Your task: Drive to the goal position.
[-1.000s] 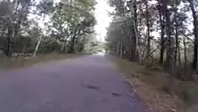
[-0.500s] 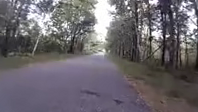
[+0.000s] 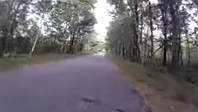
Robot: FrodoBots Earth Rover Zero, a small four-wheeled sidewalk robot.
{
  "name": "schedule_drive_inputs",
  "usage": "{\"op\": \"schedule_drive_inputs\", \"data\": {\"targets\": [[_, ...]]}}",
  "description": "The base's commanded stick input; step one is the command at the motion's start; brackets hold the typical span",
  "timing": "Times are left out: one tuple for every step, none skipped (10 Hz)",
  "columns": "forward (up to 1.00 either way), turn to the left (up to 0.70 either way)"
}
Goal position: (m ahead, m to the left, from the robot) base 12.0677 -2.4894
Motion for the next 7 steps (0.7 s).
{"op": "schedule_drive_inputs", "data": {"targets": [[0.45, 0.00], [0.45, 0.00], [0.45, 0.00], [0.45, 0.00], [0.45, 0.00], [0.45, 0.00], [0.45, 0.00]]}}
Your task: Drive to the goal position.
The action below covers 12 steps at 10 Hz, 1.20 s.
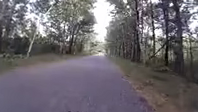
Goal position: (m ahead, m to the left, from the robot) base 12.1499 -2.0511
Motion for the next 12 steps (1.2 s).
{"op": "schedule_drive_inputs", "data": {"targets": [[0.45, 0.00], [0.45, 0.00], [0.45, 0.00], [0.45, 0.00], [0.45, 0.00], [0.45, 0.00], [0.45, 0.00], [0.45, 0.00], [0.45, 0.00], [0.45, 0.00], [0.45, 0.00], [0.45, 0.00]]}}
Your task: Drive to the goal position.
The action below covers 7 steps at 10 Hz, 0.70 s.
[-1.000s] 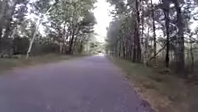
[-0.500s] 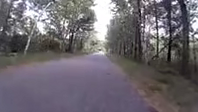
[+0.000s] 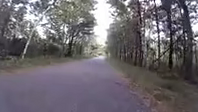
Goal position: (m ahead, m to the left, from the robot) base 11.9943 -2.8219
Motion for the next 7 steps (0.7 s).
{"op": "schedule_drive_inputs", "data": {"targets": [[0.45, 0.00], [0.45, 0.00], [0.45, 0.00], [0.45, 0.00], [0.45, 0.00], [0.45, 0.00], [0.45, 0.00]]}}
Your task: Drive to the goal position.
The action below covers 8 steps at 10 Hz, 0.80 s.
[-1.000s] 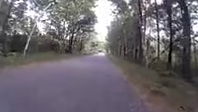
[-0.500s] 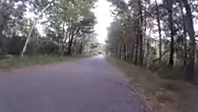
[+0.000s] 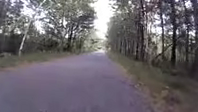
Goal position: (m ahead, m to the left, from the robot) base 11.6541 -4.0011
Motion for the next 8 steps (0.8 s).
{"op": "schedule_drive_inputs", "data": {"targets": [[0.45, 0.00], [0.45, 0.00], [0.45, 0.00], [0.45, 0.00], [0.45, 0.00], [0.45, -0.27], [0.45, -0.27], [0.45, -0.27]]}}
